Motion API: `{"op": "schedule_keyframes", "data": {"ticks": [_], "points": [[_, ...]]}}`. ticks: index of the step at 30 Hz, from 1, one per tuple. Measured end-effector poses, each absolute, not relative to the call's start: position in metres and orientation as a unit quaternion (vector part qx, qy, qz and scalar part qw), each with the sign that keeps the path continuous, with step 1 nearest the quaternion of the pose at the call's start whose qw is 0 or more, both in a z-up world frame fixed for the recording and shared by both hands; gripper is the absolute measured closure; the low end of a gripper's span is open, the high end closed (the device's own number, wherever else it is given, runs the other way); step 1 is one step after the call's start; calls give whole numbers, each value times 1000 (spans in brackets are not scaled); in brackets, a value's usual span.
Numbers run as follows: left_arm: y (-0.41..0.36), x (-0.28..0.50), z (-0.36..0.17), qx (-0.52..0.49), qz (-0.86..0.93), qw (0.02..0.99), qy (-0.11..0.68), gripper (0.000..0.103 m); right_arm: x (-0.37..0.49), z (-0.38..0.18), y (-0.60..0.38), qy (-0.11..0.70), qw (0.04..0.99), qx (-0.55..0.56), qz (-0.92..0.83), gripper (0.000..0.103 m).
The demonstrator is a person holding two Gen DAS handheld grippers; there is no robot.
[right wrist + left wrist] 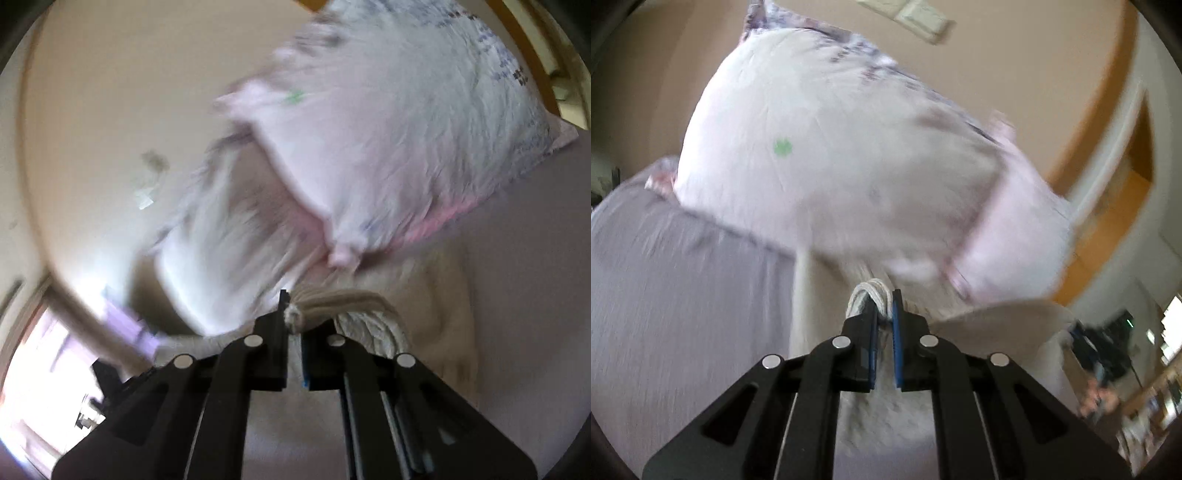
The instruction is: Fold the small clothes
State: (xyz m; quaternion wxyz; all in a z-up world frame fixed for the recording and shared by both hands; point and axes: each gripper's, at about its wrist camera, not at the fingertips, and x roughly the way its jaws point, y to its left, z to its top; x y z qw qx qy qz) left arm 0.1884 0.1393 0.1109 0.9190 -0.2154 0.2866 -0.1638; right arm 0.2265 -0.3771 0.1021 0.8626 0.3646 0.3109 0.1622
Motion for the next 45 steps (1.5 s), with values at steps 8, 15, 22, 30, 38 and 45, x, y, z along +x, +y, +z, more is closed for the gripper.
{"op": "schedule_keyframes", "data": {"ticks": [8,15,22,30,38,45], "points": [[149,275,64,-254,-147,888,354,94,305,25,-392,400,834,380,22,30],[170,240,59,-213,-157,882,390,39,262,51,-384,362,868,331,76,25],[159,253,19,-224,-147,841,470,40,251,46,-379,359,870,325,96,25],[183,270,-29,-431,-167,756,463,88,245,43,-381,335,867,347,126,22],[129,241,52,-490,-287,737,367,90,236,52,-398,306,867,368,136,22],[-77,247,100,-431,-430,693,387,89,224,59,-428,279,884,365,83,22]]}}
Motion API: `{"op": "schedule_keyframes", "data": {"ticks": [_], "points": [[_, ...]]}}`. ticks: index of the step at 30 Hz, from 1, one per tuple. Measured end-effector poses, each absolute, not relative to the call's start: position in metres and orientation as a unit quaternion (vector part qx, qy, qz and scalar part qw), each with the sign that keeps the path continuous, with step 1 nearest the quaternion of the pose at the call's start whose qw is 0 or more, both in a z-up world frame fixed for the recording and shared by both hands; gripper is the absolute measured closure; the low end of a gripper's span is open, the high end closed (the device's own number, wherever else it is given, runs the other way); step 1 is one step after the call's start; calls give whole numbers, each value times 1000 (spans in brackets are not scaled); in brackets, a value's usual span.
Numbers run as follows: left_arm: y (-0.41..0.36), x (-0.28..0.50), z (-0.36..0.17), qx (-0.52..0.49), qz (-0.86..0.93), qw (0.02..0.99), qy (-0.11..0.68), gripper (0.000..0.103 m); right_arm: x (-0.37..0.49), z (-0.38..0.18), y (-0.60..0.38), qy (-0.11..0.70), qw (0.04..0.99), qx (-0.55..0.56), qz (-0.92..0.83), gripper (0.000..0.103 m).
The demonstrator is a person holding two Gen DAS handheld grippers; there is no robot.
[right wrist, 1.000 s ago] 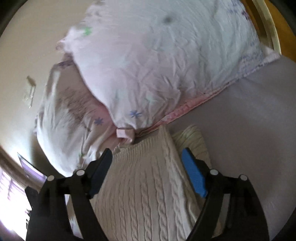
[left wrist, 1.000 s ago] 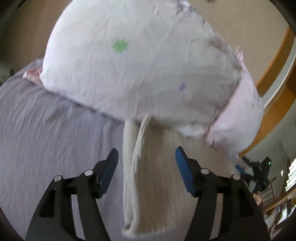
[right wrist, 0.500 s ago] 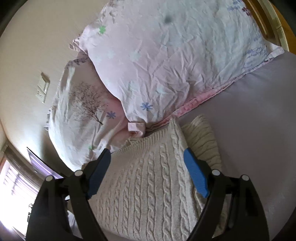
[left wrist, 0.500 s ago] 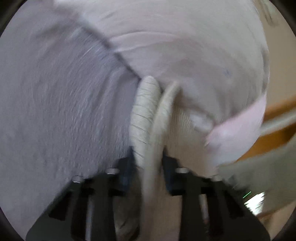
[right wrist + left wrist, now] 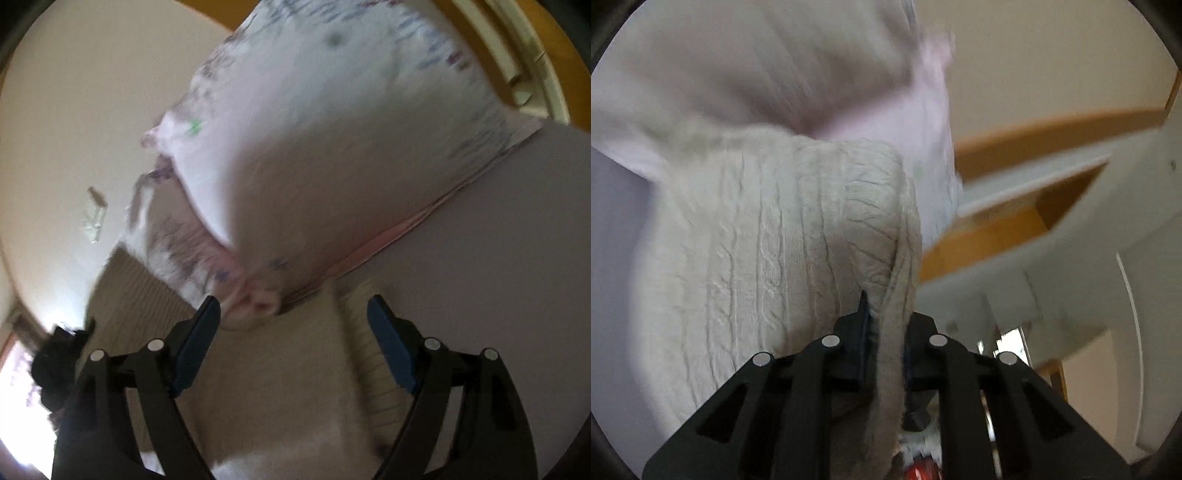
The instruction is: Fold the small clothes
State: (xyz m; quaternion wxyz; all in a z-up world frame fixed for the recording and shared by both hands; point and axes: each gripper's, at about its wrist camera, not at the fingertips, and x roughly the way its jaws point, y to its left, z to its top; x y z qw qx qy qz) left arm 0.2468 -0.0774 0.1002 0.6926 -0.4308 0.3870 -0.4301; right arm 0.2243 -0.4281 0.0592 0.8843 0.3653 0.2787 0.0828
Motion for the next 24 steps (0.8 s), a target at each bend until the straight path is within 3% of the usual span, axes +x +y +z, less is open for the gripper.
{"op": "schedule_keyframes", "data": {"ticks": [3,5,8,14,19,24], "points": [[-165,259,68,-413,-452,640,464,88,223,49,-448,293,888,351,39,22],[-181,258,49,-413,-446,619,498,88,223,37,-467,309,869,385,35,21],[-141,249,40,-397,-410,662,485,88,226,24,-481,332,832,439,62,14],[-64,229,69,-380,-382,744,395,88,228,25,-472,355,817,445,95,13],[-91,214,84,-261,-356,789,428,88,215,39,-456,389,802,434,135,13],[-72,226,45,-251,-311,786,472,86,224,33,-448,447,743,464,180,13]]}}
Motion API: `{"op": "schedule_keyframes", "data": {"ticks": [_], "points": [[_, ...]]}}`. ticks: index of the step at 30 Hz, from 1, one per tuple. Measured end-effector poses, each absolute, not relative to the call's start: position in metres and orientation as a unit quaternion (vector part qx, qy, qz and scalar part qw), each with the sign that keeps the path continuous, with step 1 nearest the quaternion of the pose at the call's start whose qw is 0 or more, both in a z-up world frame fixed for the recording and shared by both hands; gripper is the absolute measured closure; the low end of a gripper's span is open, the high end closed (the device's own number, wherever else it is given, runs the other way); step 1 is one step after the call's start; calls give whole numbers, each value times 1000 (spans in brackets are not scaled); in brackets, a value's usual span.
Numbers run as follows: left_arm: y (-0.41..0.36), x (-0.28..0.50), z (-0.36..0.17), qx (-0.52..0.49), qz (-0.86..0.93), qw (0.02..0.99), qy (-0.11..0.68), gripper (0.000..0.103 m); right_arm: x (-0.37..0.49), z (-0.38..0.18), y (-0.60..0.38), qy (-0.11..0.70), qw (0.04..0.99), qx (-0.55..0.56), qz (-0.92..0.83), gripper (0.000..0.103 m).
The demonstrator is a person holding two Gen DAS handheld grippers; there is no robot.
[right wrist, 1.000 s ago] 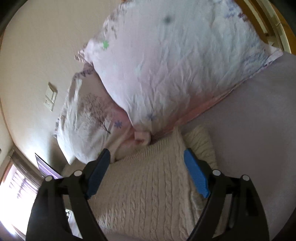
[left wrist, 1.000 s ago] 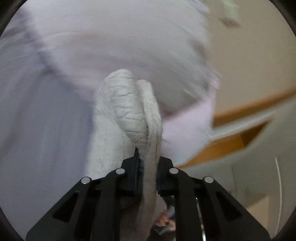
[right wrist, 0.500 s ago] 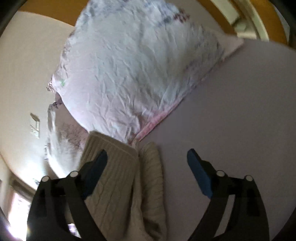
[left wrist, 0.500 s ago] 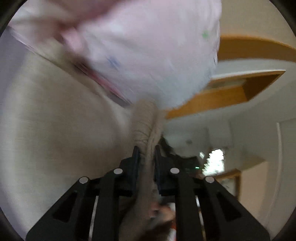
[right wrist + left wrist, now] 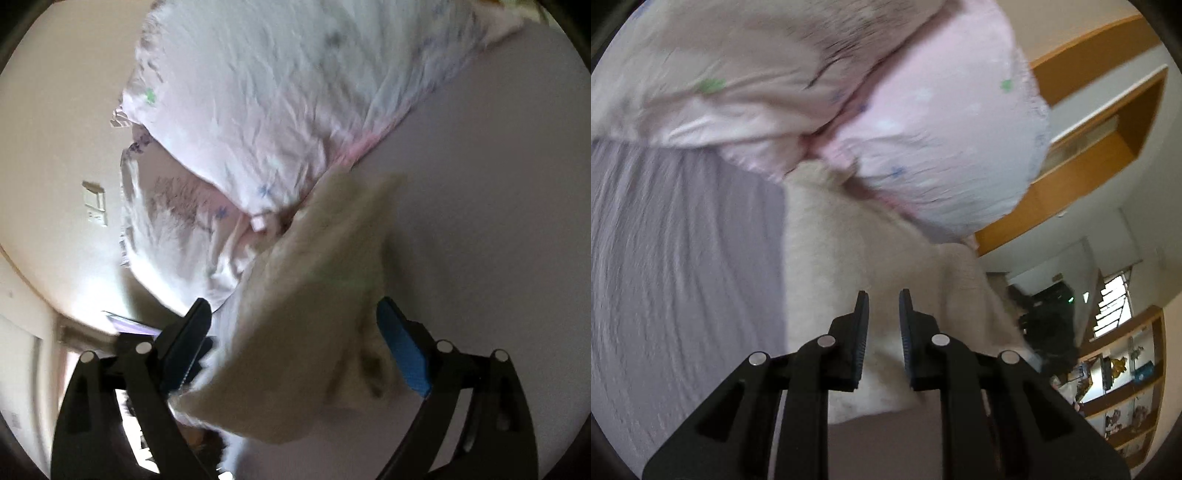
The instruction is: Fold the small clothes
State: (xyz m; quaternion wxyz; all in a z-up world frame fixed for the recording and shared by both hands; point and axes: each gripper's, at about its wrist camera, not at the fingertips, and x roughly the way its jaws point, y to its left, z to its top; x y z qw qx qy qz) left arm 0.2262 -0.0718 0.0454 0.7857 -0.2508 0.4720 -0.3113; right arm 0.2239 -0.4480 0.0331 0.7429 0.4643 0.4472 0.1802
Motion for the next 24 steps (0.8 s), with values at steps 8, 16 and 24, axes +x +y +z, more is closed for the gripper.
{"op": "schedule_keyframes", "data": {"ticks": [8,16,24], "points": [[-46,225,36,-257,-286,787,482,62,245,32,-425,531,776,325,102,84],[-51,234,30,-251,-278,794,479,52,263,60,-425,440,840,283,142,74],[-66,244,18,-226,-257,801,492,43,250,27,-446,502,787,332,133,19]]}}
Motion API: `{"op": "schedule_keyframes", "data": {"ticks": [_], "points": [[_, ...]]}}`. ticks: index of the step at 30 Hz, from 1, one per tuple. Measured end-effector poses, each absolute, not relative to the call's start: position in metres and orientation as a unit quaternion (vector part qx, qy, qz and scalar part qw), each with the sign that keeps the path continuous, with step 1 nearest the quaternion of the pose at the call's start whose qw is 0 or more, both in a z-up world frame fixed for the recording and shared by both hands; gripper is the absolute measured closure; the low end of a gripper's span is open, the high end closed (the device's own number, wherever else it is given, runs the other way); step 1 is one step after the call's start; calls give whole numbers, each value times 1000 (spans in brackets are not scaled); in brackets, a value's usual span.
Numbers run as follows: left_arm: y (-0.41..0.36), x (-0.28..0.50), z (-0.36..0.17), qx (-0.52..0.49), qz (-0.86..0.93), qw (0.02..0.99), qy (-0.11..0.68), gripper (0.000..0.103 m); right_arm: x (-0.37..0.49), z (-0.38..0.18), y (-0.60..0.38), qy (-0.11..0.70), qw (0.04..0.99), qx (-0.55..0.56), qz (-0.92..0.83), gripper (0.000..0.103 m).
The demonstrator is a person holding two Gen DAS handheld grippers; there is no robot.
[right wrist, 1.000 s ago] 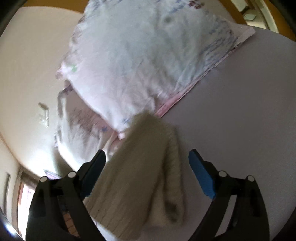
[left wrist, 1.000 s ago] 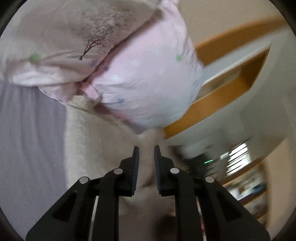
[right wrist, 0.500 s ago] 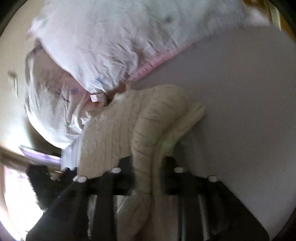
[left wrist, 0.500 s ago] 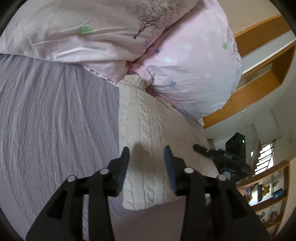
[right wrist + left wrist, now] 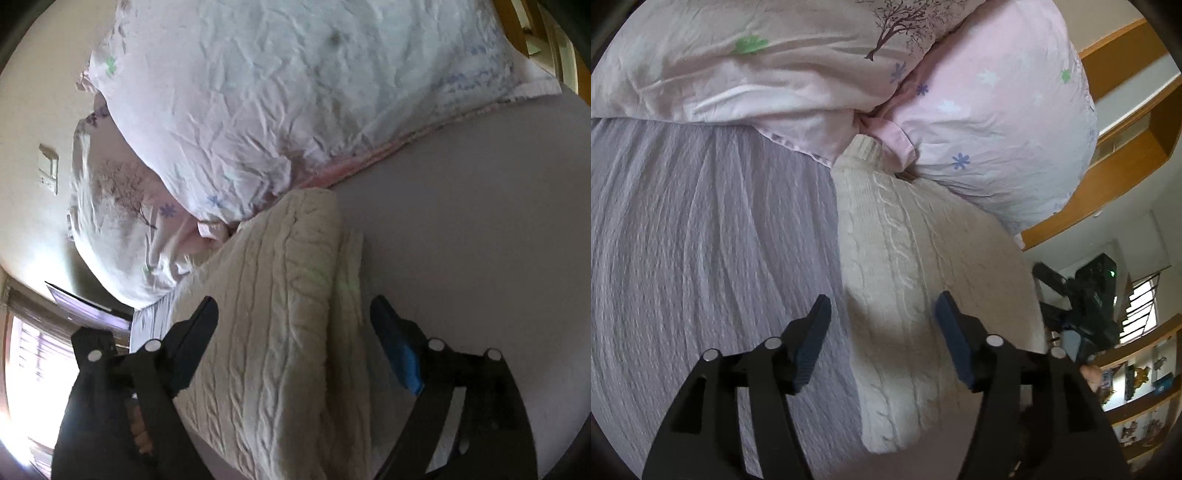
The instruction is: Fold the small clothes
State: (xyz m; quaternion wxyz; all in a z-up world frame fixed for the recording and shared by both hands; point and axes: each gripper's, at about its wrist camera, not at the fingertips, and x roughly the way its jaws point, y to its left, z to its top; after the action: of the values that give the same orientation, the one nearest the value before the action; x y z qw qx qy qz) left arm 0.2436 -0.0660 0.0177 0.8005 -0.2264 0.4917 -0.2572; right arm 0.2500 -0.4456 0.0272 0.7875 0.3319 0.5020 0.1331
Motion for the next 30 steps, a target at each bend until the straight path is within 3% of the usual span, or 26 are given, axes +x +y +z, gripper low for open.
{"op": "schedule_keyframes", "data": {"ticks": [9,13,14,16,17,18,21,25,26,27,30], "points": [[-74,246,9,-239,-239,797,500,38,254,-4,-428,526,738,373,199,19],[-73,255,-5,-307,-249,762,513,37,252,-5,-418,516,731,384,227,19],[-77,256,-10,-322,-257,751,516,37,251,-4,-413,515,735,379,229,24],[-85,256,-10,-313,-262,761,504,38,248,-3,-401,509,747,363,225,48],[-87,256,-11,-310,-264,762,503,50,247,-2,-397,506,750,363,224,57],[-82,257,-11,-320,-274,757,500,61,245,2,-395,500,751,365,228,63],[-57,252,9,-324,-316,749,485,66,242,19,-372,488,747,364,266,68],[-2,232,39,-278,-312,792,444,65,249,19,-296,526,735,299,307,64],[8,230,39,-259,-296,804,447,62,252,14,-281,543,733,275,303,55],[17,229,35,-237,-272,814,455,61,253,11,-272,555,731,262,298,40],[49,218,27,-245,-234,818,465,62,250,21,-283,541,737,288,284,31]]}}
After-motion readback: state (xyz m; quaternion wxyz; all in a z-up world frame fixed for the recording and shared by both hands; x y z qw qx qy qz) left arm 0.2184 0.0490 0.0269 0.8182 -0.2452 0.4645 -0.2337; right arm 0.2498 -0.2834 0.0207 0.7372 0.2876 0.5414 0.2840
